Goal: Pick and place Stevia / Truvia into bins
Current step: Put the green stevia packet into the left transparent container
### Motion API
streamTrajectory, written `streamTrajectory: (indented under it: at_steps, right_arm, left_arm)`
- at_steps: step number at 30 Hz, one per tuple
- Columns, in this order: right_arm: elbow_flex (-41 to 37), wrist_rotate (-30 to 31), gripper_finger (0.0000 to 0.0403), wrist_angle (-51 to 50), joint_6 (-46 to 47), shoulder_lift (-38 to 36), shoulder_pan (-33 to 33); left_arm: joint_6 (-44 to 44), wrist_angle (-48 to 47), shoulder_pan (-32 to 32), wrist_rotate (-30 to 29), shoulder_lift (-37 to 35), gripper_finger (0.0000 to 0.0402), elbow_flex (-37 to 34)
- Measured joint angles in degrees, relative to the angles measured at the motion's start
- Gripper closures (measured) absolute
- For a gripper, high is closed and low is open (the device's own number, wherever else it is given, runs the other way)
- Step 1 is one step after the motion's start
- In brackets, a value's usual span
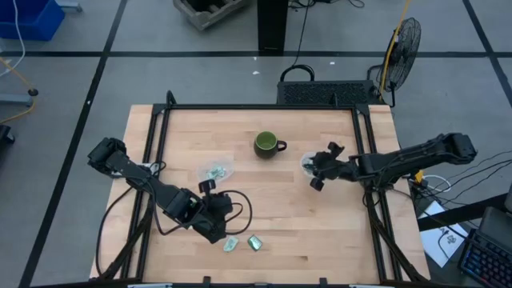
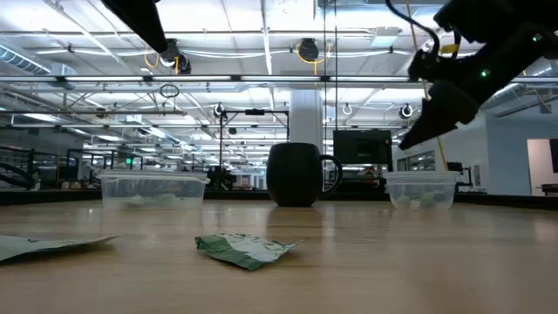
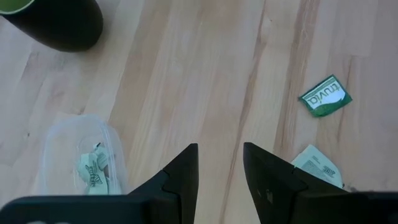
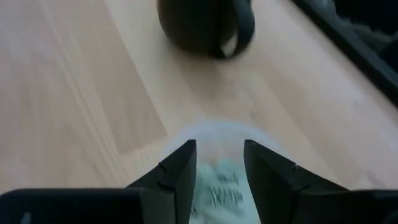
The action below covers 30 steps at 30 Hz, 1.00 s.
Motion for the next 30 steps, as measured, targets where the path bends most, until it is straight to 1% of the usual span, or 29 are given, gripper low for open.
streamTrajectory:
  at_steps: [5, 9, 11, 15, 18, 20, 24, 25, 27, 28, 30]
  right_arm:
    - [0.02, -0.97, 0.0281, 9.20, -3.80, -2.24, 0.88]
    - [0.02, -8.43, 0.0283, 18.41, -6.80, -3.91, 2.65]
    - [0.02, -10.66, 0.0283, 21.92, -8.50, -3.95, 4.25]
    - [0.02, -10.78, 0.0283, 24.53, -11.24, -3.11, 7.62]
    - [0.46, -10.73, 0.0283, 25.99, -11.86, -2.79, 9.09]
    - [1.75, -10.71, 0.0283, 26.15, -11.87, -2.75, 9.84]
    - [5.92, -10.64, 0.0283, 26.25, -14.79, -1.88, 11.73]
    - [7.04, -10.66, 0.0283, 26.27, -15.34, -1.17, 12.52]
    - [9.07, -10.76, 0.0283, 26.63, -16.11, 1.19, 14.30]
    - [9.69, -10.78, 0.0283, 26.60, -16.17, 2.73, 15.22]
    - [10.05, -10.82, 0.0283, 26.34, -15.72, 6.25, 16.83]
  left_arm:
    - [-4.16, -4.65, 0.00, 0.01, 0.00, 0.0270, 0.00]
    - [-10.72, -13.74, -0.52, -0.02, 0.00, 0.0270, 0.00]
    - [-14.90, -19.48, -1.40, 0.02, -0.22, 0.0270, 0.00]
    - [-22.13, -27.13, -4.15, 0.55, -2.54, 0.0270, 0.00]
    - [-25.69, -29.27, -6.94, -1.27, -7.01, 0.0270, -0.02]
    - [-27.27, -29.64, -8.98, -4.31, -11.02, 0.0270, 0.00]
    - [-31.63, -28.97, -12.46, -13.19, -18.36, 0.0270, -0.27]
    - [-33.04, -28.02, -13.03, -14.25, -19.84, 0.0270, -1.02]
    - [-35.27, -23.35, -13.44, -14.62, -22.10, 0.0270, -3.92]
    - [-35.37, -19.18, -13.62, -14.53, -22.81, 0.0270, -6.00]
    - [-31.69, -7.23, -13.60, -12.86, -23.32, 0.0270, -11.16]
